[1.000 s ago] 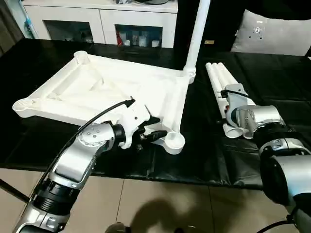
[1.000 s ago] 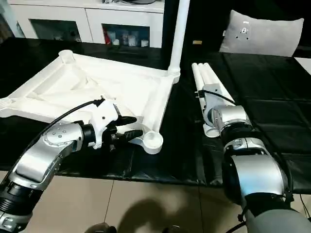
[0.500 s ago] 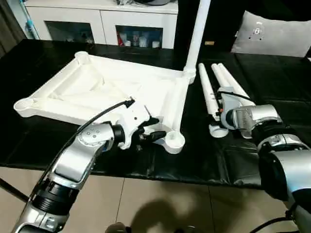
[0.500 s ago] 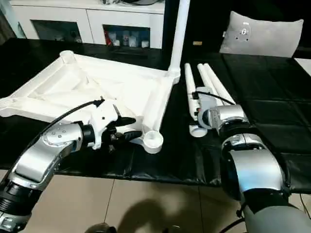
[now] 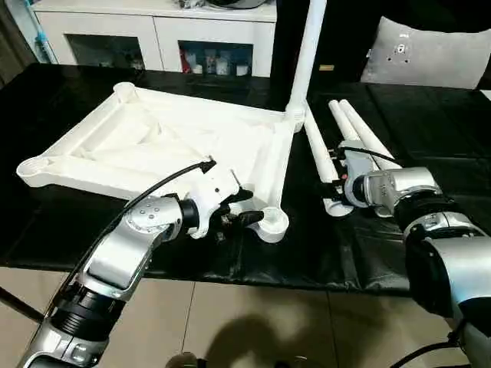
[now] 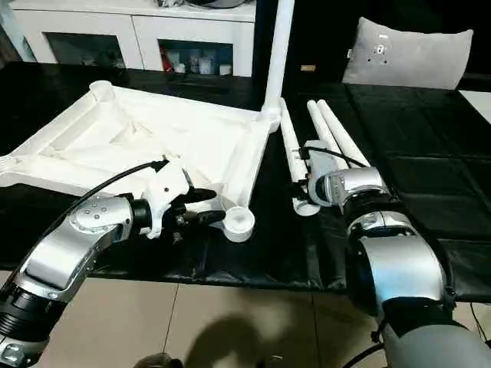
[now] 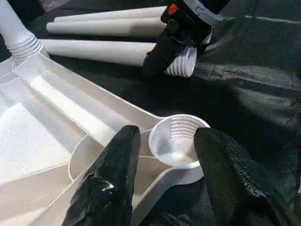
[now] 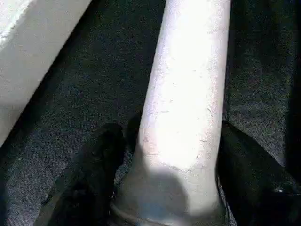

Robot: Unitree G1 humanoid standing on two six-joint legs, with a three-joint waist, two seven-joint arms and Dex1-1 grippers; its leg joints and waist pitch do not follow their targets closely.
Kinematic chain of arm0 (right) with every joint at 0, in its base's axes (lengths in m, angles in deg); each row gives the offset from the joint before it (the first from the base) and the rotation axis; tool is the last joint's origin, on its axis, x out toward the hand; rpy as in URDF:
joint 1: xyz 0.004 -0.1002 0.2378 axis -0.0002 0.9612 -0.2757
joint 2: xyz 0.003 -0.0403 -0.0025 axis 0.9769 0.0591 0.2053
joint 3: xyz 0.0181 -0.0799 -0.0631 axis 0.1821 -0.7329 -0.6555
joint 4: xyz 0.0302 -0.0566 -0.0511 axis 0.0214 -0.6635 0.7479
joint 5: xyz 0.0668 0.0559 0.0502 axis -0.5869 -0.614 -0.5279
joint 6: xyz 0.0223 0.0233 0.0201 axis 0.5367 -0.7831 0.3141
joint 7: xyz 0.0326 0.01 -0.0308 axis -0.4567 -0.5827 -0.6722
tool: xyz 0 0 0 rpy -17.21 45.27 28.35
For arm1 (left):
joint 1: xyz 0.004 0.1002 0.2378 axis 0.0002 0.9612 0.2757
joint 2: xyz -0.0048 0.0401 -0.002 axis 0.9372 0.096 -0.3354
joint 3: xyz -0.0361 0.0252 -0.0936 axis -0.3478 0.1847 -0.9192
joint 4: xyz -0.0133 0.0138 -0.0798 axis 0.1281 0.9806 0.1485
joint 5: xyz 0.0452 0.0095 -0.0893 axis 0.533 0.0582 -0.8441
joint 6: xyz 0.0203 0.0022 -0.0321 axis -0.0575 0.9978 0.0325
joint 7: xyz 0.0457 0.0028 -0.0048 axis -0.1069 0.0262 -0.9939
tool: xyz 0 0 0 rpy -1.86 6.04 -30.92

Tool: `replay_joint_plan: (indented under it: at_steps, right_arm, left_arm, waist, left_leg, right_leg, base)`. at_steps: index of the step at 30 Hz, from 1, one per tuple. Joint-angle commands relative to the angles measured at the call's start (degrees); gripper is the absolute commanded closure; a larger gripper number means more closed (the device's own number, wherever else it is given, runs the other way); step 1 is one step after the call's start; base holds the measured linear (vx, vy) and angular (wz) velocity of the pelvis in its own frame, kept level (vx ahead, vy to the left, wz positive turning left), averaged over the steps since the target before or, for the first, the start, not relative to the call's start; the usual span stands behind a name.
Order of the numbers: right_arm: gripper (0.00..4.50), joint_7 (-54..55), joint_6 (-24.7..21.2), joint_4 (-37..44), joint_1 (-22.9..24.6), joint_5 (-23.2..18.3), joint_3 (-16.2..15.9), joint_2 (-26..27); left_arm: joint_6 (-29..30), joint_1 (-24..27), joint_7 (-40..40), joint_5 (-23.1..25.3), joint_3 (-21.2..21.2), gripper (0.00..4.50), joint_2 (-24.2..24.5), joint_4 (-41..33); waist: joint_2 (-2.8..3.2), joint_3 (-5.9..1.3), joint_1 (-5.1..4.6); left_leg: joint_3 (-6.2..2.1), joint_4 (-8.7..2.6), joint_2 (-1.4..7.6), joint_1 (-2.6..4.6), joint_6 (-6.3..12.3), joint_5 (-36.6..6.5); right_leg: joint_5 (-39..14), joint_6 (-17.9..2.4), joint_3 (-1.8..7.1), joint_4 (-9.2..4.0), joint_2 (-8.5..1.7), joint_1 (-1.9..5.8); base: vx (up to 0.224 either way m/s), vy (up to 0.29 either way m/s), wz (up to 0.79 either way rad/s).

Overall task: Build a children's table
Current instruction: Pick table leg

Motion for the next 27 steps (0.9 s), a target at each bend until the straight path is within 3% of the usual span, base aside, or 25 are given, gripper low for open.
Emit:
replay_joint_plan:
  at_steps: [1, 6, 8, 12, 14, 16, 18, 19, 23, 26, 27]
  right_arm:
    - [1.78, 1.09, -0.55, -1.17, 0.04, -1.28, 1.52, -0.03]
    - [1.93, 3.91, -0.02, -1.05, 0.3, -3.47, 4.45, -0.53]
    - [2.05, 7.6, 1.4, -0.27, 0.9, -5.64, 7.85, -0.72]
    - [2.32, 8.17, 3.14, 2.19, 1.91, -7.65, 10.33, -0.25]
    - [2.49, 9.97, 3.66, 5.2, 2.59, -10.77, 13.99, 0.63]
    - [2.56, 11.32, 7.85, 11.14, 4.98, -12.05, 15.56, 1.94]
    - [2.61, 12.54, 7.61, 12.39, 5.44, -12.59, 16.35, 2.25]
    - [2.62, 13.58, 6.56, 14.41, 6.2, -14.28, 18.02, 2.94]
    - [2.63, 11.94, 9.51, 22.53, 10.89, -12.88, 15.34, 4.39]
    - [2.63, 9.36, 6.58, 27.71, 13.57, -14.85, 15.45, 4.89]
    - [2.63, 8.31, 7.6, 29.42, 14.41, -15.36, 15.57, 5.04]
  left_arm:
    - [0.2, -0.62, 0.13, 0.06, 0.26, 2.28, 0.39, -1.59]
    - [0.11, -0.4, 0.13, 0.1, 0.38, 2.28, 0.49, -1.58]
    - [0.27, -0.17, 0.06, -0.03, 0.39, 2.28, 0.41, -1.95]
    - [0.17, 0.07, -0.15, -0.26, 0.15, 2.28, 0.36, -2.13]
    - [-0.17, 0.2, -0.58, -0.2, -0.15, 2.28, 0.33, -2.05]
    - [-0.22, 0.34, -0.81, -0.23, -0.29, 2.28, 0.24, -2.06]
    - [-0.26, 0.39, -0.87, -0.22, -0.25, 2.28, 0.16, -2.0]
    - [-0.28, 0.57, -0.93, -0.21, -0.11, 2.28, 0.06, -1.99]
    - [-0.25, 0.78, -0.89, -0.08, 0.41, 2.28, 0.0, -2.24]
    - [-0.06, 0.71, -1.06, -0.19, 0.35, 2.28, -0.09, -2.51]
    - [-0.17, 0.85, -1.18, -0.16, 0.27, 2.28, -0.06, -2.54]
  waist:
    - [-0.36, -4.38, 0.17]
    - [-0.29, -4.41, 0.1]
    - [-0.41, -4.4, 0.14]
    - [-0.24, -4.5, 0.34]
    - [-0.23, -4.45, 0.33]
    - [0.05, -4.41, 0.37]
    - [-0.12, -4.51, 0.29]
    - [0.07, -4.38, 0.31]
    - [-0.03, -4.44, 0.38]
    - [-0.17, -4.48, 0.5]
    - [-0.46, -4.48, 0.45]
  left_leg:
    - [-0.28, -3.44, 1.76, 0.43, -0.56, -12.13]
    - [-0.28, -3.44, 1.75, 0.5, -0.63, -12.49]
    - [-0.24, -3.43, 1.71, 0.48, -0.69, -12.44]
    - [-0.22, -3.41, 1.65, 0.5, -0.54, -11.81]
    - [-0.2, -3.46, 1.63, 0.4, -0.35, -11.58]
    - [-0.22, -3.51, 1.66, 0.44, -0.29, -11.54]
    - [-0.22, -3.53, 1.63, 0.56, -0.23, -11.08]
    - [-0.17, -3.58, 1.56, 0.59, -0.31, -11.17]
    - [-0.18, -3.63, 1.56, 0.56, -0.42, -11.35]
    - [-0.19, -3.71, 1.55, 0.5, -0.07, -10.26]
    - [-0.16, -3.73, 1.57, 0.46, 0.09, -10.47]
  right_leg:
    - [-16.19, -11.41, 2.12, -4.32, -4.02, 3.09]
    - [-15.85, -11.45, 2.09, -4.31, -3.94, 3.06]
    - [-16.07, -11.29, 2.11, -4.37, -3.98, 3.04]
    - [-15.09, -11.01, 2.1, -4.26, -3.92, 3.05]
    - [-14.07, -10.96, 2.12, -4.25, -3.85, 3.14]
    - [-13.7, -10.85, 2.11, -4.29, -3.91, 3.02]
    - [-12.96, -10.83, 2.07, -4.16, -3.74, 3.06]
    - [-13.04, -11.05, 2.07, -4.25, -3.63, 2.97]
    - [-13.26, -10.39, 2.09, -4.37, -3.69, 3.04]
    - [-12.71, -10.06, 2.15, -4.34, -3.64, 3.19]
    - [-13.1, -10.1, 2.17, -4.44, -3.69, 3.24]
  base:
    - [0.0, 0.0, 0.0]
    - [0.0, 0.0, 0.0]
    - [0.0, 0.0, 0.0]
    - [0.0, 0.0, 0.0]
    - [0.0, 0.0, 0.0]
    - [0.0, 0.0, 0.0]
    - [0.0, 0.0, 0.0]
    - [0.0, 0.0, 0.0]
    - [0.0, 0.0, 0.0]
    - [0.0, 0.0, 0.0]
    - [0.0, 0.0, 0.0]
